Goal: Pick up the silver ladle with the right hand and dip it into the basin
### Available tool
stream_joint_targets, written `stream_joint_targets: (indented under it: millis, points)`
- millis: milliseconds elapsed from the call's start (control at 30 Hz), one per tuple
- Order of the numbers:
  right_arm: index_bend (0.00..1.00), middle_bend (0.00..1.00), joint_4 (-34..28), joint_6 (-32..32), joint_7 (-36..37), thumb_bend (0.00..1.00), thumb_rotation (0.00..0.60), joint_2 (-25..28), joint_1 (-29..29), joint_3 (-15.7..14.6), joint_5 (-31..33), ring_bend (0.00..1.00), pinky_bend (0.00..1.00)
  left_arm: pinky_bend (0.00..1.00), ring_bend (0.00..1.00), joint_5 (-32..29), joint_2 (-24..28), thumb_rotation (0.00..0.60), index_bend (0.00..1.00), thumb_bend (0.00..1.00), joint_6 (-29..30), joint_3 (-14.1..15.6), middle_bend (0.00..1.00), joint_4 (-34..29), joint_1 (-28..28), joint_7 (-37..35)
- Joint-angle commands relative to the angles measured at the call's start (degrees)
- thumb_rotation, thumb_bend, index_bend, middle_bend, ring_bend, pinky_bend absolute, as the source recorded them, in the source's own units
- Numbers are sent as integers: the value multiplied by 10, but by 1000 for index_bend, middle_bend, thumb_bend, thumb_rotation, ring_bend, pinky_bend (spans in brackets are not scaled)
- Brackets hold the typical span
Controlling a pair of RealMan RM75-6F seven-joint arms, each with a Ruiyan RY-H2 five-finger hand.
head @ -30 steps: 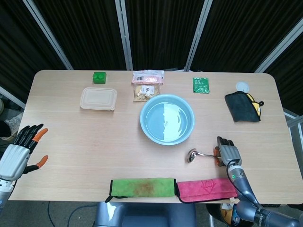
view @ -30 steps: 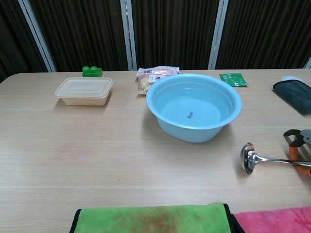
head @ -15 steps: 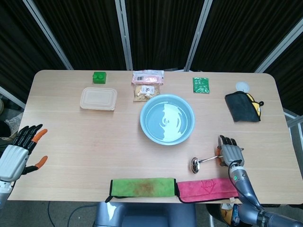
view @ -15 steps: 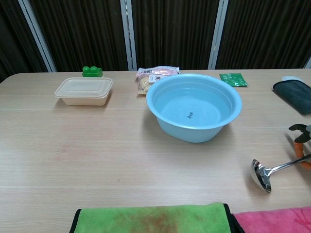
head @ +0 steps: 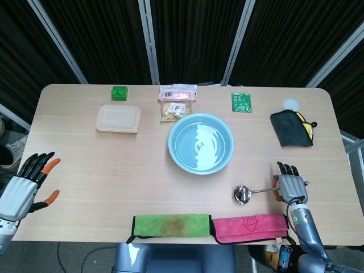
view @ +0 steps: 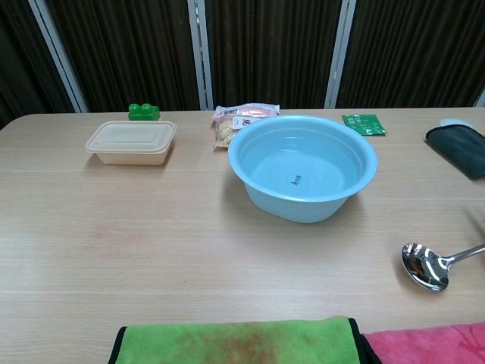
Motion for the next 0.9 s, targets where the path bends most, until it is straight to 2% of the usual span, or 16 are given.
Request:
stream_joint_targets:
  millis: [33,233,533,767,900]
  points:
    - [713,42,-38,27,-6,585,600,35,-15,-4,-11,0,0,0,0,4,-2,600,90,316,-1,2,0,-1,-1,4]
    - [736,56,-99,41,-24,629,600,86,-19,-4,-14,0,0,0,0,11,-2,600,91,316,1,6,0,-4,0,9]
    - [738,61,-184,66,-75,638,600,158,-16,3,1,0,0,0,0,16,-2,600,91,316,2,10,0,-5,0,9]
    - [742,69,-252,76,-133,637,600,212,7,24,45,0,0,0,0,19,-2,600,91,315,0,12,0,-6,-1,10]
    - [743,71,-283,62,-175,638,600,241,40,44,101,0,0,0,0,16,-1,600,91,315,-2,12,0,-6,-1,9]
